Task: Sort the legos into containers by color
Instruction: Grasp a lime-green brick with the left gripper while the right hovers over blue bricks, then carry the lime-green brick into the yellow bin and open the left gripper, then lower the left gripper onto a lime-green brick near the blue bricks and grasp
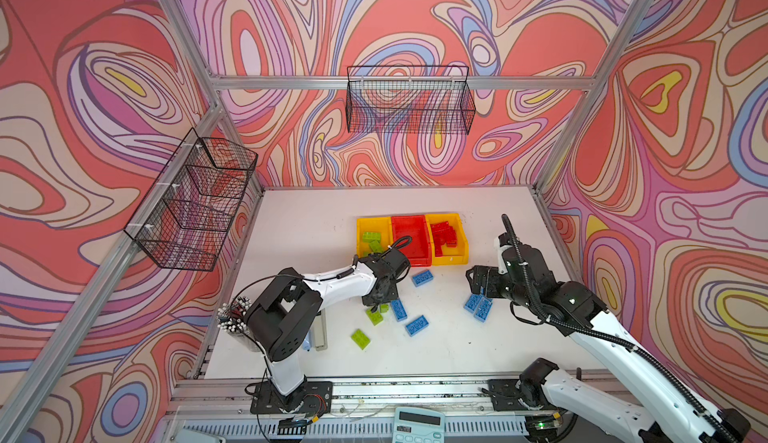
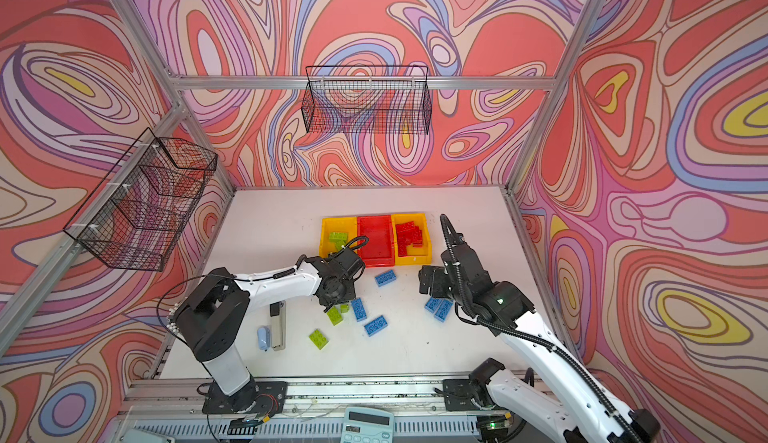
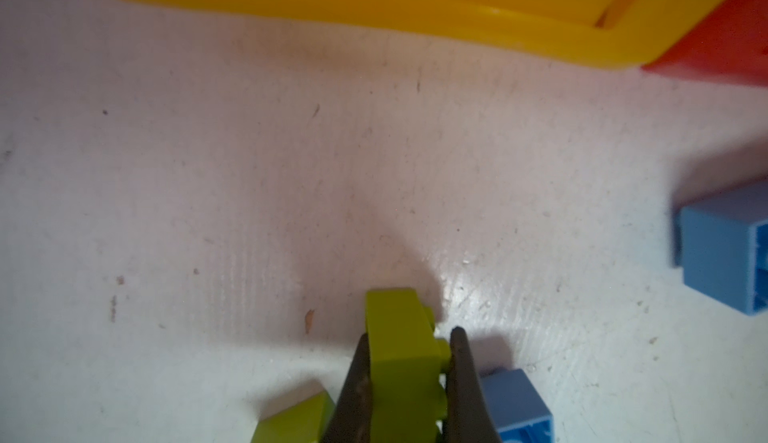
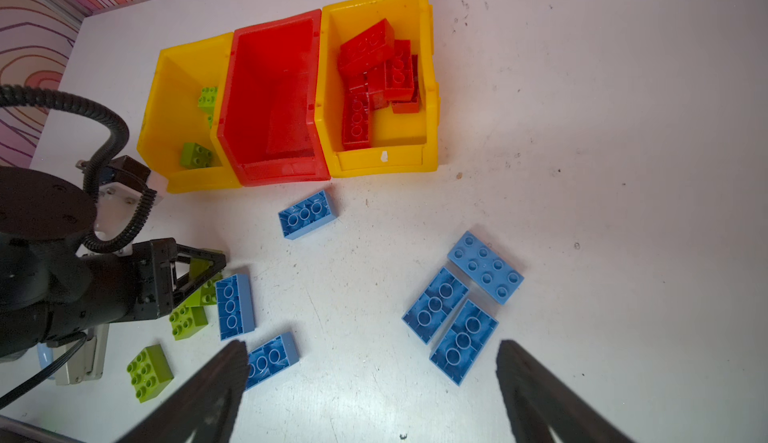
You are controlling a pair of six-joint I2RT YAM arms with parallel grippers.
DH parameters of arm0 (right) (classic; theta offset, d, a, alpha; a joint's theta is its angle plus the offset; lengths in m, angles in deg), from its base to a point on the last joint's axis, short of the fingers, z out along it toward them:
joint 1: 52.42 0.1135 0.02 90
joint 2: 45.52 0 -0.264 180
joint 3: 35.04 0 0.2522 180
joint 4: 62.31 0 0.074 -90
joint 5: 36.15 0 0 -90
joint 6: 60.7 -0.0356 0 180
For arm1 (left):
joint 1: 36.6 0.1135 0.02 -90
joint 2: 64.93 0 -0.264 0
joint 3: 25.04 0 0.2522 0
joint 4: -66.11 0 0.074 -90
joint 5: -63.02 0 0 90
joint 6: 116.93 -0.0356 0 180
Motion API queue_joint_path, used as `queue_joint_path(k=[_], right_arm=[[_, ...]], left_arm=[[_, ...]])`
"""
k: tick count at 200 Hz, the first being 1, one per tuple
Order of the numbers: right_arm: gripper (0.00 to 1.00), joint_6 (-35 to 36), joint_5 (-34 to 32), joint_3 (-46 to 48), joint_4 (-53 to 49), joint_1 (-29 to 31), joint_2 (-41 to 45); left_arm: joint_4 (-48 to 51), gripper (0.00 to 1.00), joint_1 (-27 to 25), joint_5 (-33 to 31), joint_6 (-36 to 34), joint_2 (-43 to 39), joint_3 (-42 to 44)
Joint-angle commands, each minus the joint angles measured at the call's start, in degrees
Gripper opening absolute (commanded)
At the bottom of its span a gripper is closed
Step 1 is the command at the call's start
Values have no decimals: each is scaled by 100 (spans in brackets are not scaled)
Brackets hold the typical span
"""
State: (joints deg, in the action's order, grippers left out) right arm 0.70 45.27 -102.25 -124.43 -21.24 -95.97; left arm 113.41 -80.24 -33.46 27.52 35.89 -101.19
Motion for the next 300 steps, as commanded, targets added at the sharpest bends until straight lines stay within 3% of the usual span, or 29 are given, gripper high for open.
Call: queue_joint_path(k=[1, 64, 124, 146, 180, 194, 233, 274, 300], right_arm=[[98, -10, 62, -107, 119, 26, 34], [98, -7, 74, -138, 107, 20, 167], [98, 161, -12, -236, 170, 28, -7], [98, 206, -38, -243, 237, 20, -93], [98, 214, -86, -254, 214, 25, -94], [98, 213, -115, -212, 199, 25, 2], [98, 280, -177, -40, 70, 20, 191], [98, 268, 400, 290, 230, 31, 416], [98, 246, 471, 283, 210, 38, 497]], left_arm=[[553, 6, 82, -260, -114, -67, -344], [1318, 6, 377, -639, -646, -183, -1689], [1441, 8, 1277, -431, -1179, 846, -3321], [1510, 18, 1468, -308, -1326, 1355, -3968], [1762, 51, 1558, -175, -1455, 1851, -4659], [1624, 56, 1557, -80, -1365, 1681, -4462], [1289, 57, 1419, -37, -960, 378, -3096], [1181, 56, 660, -527, -51, -1378, -900], [870, 56, 222, -525, 653, -2071, 298]])
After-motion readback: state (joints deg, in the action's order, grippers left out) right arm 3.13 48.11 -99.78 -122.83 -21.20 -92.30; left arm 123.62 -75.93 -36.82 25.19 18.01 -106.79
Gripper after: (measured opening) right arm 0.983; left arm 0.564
